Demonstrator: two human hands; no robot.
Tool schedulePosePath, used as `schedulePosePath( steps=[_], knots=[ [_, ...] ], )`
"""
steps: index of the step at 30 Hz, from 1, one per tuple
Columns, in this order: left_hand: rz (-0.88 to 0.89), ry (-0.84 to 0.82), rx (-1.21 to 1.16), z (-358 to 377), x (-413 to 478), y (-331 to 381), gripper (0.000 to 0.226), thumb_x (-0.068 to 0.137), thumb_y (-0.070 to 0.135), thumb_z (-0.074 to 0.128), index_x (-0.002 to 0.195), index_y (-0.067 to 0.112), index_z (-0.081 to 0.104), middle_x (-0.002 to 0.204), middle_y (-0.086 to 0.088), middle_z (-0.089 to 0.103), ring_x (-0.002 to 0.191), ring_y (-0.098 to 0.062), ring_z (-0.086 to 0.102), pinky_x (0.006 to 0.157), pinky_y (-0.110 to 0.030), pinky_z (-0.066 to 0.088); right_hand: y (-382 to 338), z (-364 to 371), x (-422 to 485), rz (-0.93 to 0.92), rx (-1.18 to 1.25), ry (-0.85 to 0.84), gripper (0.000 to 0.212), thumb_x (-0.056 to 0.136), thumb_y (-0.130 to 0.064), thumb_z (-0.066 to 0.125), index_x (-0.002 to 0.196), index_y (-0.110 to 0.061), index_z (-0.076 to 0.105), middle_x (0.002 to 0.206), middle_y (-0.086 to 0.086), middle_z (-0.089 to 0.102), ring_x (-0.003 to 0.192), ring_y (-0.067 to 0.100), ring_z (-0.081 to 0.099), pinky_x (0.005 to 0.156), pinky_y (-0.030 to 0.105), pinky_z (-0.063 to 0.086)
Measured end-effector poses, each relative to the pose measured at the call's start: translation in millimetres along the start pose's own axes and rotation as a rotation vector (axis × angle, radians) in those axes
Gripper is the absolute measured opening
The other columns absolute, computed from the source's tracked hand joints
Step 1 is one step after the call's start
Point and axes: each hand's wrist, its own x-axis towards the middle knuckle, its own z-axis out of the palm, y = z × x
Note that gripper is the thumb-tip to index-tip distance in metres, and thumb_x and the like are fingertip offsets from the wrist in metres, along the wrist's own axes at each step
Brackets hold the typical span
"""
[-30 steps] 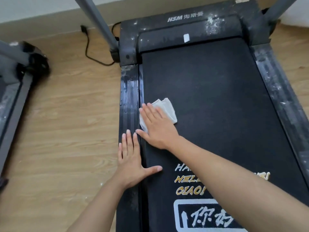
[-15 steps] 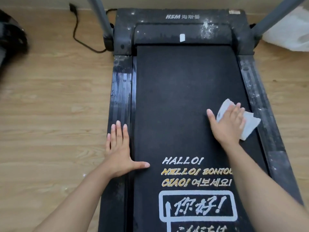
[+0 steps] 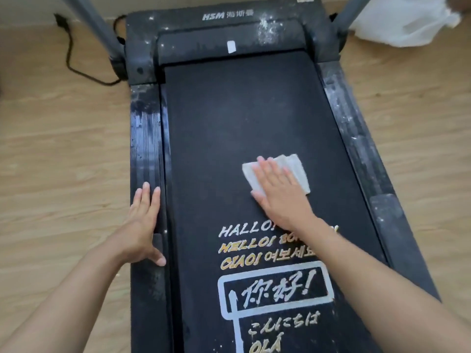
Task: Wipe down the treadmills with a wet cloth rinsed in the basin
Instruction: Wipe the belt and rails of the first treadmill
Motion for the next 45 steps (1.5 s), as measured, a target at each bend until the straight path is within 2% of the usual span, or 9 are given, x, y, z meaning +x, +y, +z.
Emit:
schedulePosePath(
  steps=[4,8,11,15,20,27,31,40,45],
  knots=[
    [0.012,0.090,-0.070,6.6,0.6,-5.3,0.179,0.041,0.031,0.106,0.157,0.024,-0.030,0.156,0.006,-0.050,0.149,-0.016,-0.040,0.128,-0.038,0.004,101.3,-16.6,-34.0,0.408,0.111,-0.034,0.088,0.098,-0.073,0.009,0.169,-0.021,0.002,0.178,0.002,-0.003,0.164,0.022,-0.004,0.132,0.048,0.006],
    [0.008,0.170,-0.111,7.7,-6.2,-4.8,0.180,0.033,0.028,0.107,0.163,0.025,-0.017,0.163,0.008,-0.039,0.154,-0.012,-0.029,0.128,-0.039,0.019,34.6,-12.0,-21.1,0.567,0.170,-0.016,0.112,0.090,-0.089,0.010,0.168,-0.010,0.000,0.177,0.012,-0.006,0.163,0.029,-0.010,0.131,0.052,0.000],
    [0.029,0.210,-0.055,4.1,-6.5,-4.2,0.180,0.031,0.038,0.106,0.164,0.022,-0.013,0.167,0.004,-0.032,0.156,-0.014,-0.024,0.126,-0.037,0.019,-57.4,-1.6,-2.7,0.293,0.136,-0.008,0.108,0.094,-0.085,0.017,0.168,-0.009,-0.002,0.176,0.012,-0.010,0.162,0.029,-0.015,0.131,0.050,-0.005],
    [0.051,0.217,0.132,3.8,-4.9,-12.9,0.177,0.036,0.067,0.094,0.162,0.015,-0.018,0.166,-0.006,-0.032,0.155,-0.024,-0.026,0.129,-0.043,-0.007,-171.0,20.1,2.9,-0.230,0.073,-0.061,0.090,0.103,-0.070,0.017,0.169,-0.011,0.001,0.176,0.010,-0.010,0.162,0.028,-0.016,0.131,0.053,0.000],
    [0.102,0.179,0.225,7.1,-8.3,-20.0,0.165,0.052,0.084,0.076,0.155,0.008,-0.028,0.162,-0.006,-0.039,0.152,-0.025,-0.031,0.130,-0.043,-0.006,-137.5,27.1,-29.2,-0.434,0.043,-0.059,0.076,0.107,-0.060,0.024,0.169,-0.017,0.013,0.177,0.002,0.006,0.164,0.023,0.000,0.132,0.046,0.003],
    [0.163,0.156,0.094,11.7,-2.9,-28.9,0.163,0.052,0.077,0.081,0.155,0.011,-0.027,0.162,0.000,-0.039,0.152,-0.019,-0.034,0.128,-0.037,-0.008,75.5,0.0,-75.5,0.462,0.138,-0.035,0.092,0.098,-0.077,0.006,0.169,-0.020,-0.004,0.177,0.002,-0.008,0.163,0.023,-0.009,0.132,0.049,0.002],
    [0.167,0.181,0.054,17.9,-1.4,-32.9,0.161,0.052,0.065,0.088,0.159,0.014,-0.021,0.164,0.004,-0.035,0.153,-0.017,-0.030,0.128,-0.036,-0.005,33.1,1.8,-76.3,0.664,0.256,-0.078,0.117,0.087,-0.094,0.009,0.167,-0.011,-0.014,0.174,0.012,-0.022,0.160,0.030,-0.025,0.130,0.053,-0.009],
    [0.270,0.261,0.083,33.4,-7.6,-49.2,0.141,0.063,0.086,0.056,0.163,0.004,0.002,0.169,-0.006,-0.018,0.159,-0.027,-0.012,0.129,-0.044,0.006,-190.0,31.5,-43.2,-0.258,0.026,-0.111,0.091,0.103,-0.071,0.016,0.168,-0.011,-0.004,0.174,0.014,-0.017,0.160,0.034,-0.023,0.128,0.054,-0.012],
    [0.347,0.250,0.217,31.8,-6.4,-54.1,0.132,0.075,0.094,0.042,0.164,0.006,0.000,0.171,-0.005,-0.021,0.159,-0.023,-0.017,0.130,-0.042,0.002,-114.4,33.5,-57.1,-0.451,0.001,-0.053,0.071,0.109,-0.057,0.018,0.169,-0.019,0.012,0.177,0.001,0.005,0.164,0.023,0.000,0.132,0.046,-0.001]
  ],
)
